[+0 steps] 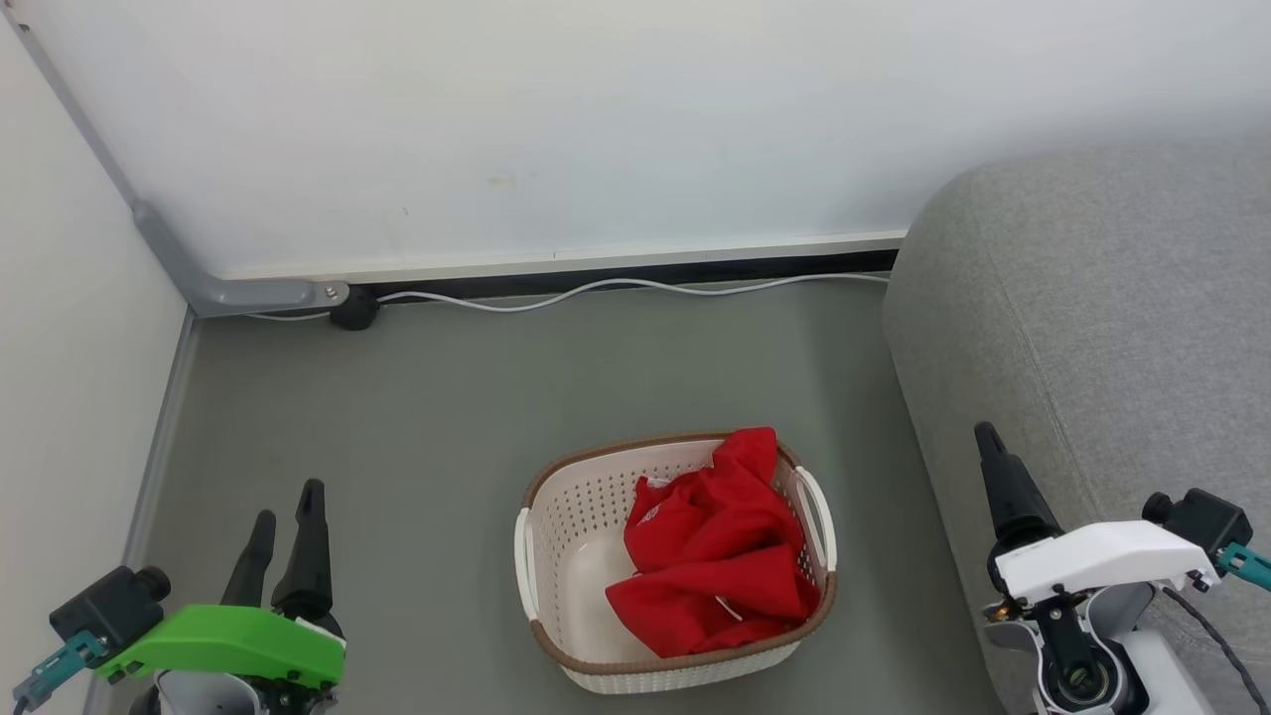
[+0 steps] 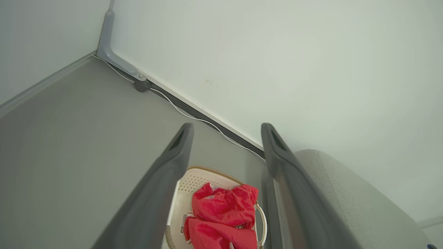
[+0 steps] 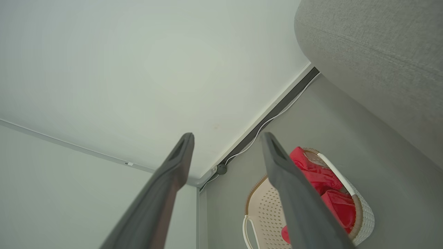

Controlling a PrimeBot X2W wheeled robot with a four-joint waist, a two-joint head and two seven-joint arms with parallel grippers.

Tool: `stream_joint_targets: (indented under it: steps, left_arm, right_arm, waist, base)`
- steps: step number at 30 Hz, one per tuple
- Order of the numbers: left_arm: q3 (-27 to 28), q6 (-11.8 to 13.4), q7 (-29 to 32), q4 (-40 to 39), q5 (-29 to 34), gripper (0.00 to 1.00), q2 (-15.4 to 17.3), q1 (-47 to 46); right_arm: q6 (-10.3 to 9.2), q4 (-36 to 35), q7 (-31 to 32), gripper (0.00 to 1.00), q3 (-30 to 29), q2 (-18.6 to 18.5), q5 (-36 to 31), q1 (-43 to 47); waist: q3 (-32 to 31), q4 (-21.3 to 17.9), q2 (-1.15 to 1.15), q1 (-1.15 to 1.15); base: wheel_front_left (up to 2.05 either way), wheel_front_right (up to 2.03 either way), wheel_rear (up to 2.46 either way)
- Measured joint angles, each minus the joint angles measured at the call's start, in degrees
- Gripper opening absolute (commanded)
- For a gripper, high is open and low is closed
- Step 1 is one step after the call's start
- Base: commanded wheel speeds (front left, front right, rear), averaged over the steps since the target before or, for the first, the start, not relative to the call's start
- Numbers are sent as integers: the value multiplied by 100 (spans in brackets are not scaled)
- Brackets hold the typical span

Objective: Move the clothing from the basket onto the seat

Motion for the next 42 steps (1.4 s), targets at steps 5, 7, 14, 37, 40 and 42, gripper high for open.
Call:
stream_joint_targets:
  steps: [5, 7, 14, 37, 40, 42]
  left_arm:
    - [-80, 85, -102, -90, 476, 100, 34, 52]
    - [-122, 100, -151, -120, 700, 100, 41, 92]
    - [-215, 246, -277, -227, 1352, 100, 79, 204]
    - [-447, 505, -727, -552, 3166, 100, 166, 473]
    - [-482, 556, -808, -589, 3437, 100, 165, 520]
    - [-506, 584, -851, -604, 3551, 100, 165, 538]
  right_arm:
    - [-73, -45, -85, 100, 143, -1, -378, 1]
    - [-108, -68, -123, 100, 197, -1, -525, 1]
    - [-175, -124, -258, 100, 385, -5, -1043, 5]
    - [-438, -275, -691, 100, 959, -36, -2590, 15]
    - [-483, -307, -766, 100, 1060, -42, -2874, 16]
    - [-487, -309, -810, 100, 1106, -44, -3026, 16]
  waist:
    - [-13, -5, 0, 0]
    - [-18, -7, 0, 0]
    - [-33, -8, 0, 0]
    - [-46, 7, 0, 0]
    - [-45, 4, 0, 0]
    - [-45, 1, 0, 0]
  base:
    - [0, 0, 0]
    - [0, 0, 0]
    - [0, 0, 0]
    - [0, 0, 0]
    - [0, 0, 0]
    - [0, 0, 0]
